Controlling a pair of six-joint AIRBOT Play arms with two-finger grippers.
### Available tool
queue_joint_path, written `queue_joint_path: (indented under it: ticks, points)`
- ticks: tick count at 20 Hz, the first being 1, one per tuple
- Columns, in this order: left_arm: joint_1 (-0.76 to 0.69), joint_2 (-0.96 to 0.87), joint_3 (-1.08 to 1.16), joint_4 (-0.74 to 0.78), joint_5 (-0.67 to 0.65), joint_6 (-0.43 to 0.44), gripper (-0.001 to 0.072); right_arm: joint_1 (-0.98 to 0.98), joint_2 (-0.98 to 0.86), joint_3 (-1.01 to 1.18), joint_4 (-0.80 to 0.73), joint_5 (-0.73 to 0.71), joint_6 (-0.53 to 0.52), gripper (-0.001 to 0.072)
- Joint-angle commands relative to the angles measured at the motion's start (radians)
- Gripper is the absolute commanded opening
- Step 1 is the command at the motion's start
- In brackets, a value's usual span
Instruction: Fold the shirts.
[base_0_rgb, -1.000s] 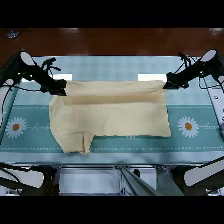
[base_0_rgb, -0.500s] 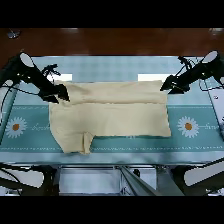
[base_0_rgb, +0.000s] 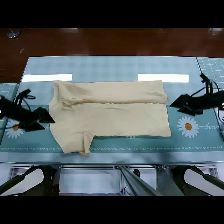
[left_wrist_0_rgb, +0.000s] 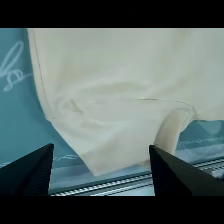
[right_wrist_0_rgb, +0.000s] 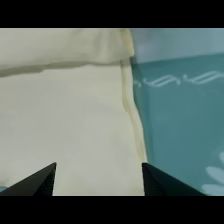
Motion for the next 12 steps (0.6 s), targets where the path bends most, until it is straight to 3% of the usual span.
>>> queue_joint_path:
  ticks: [1, 6, 9, 12]
  points:
    - [0.143, 0.169, -0.245, -0.109, 0.076, 0.021, 0.0701, -0.008, 0.186, -0.262, 0.143, -0.101, -0.065, 0.0616]
    - [0.111, 0.183, -0.370, -0.142, 0.175, 0.013, 0.0701, -0.006, 0.211, -0.298, 0.213, -0.089, -0.092, 0.0616]
    - [0.039, 0.182, -0.430, -0.241, 0.249, 0.048, 0.0701, -0.006, 0.211, -0.298, 0.229, -0.072, -0.091, 0.0616]
    - [-0.054, 0.175, -0.457, -0.244, 0.311, 0.047, 0.0701, -0.008, 0.211, -0.288, 0.299, -0.063, -0.100, 0.0616]
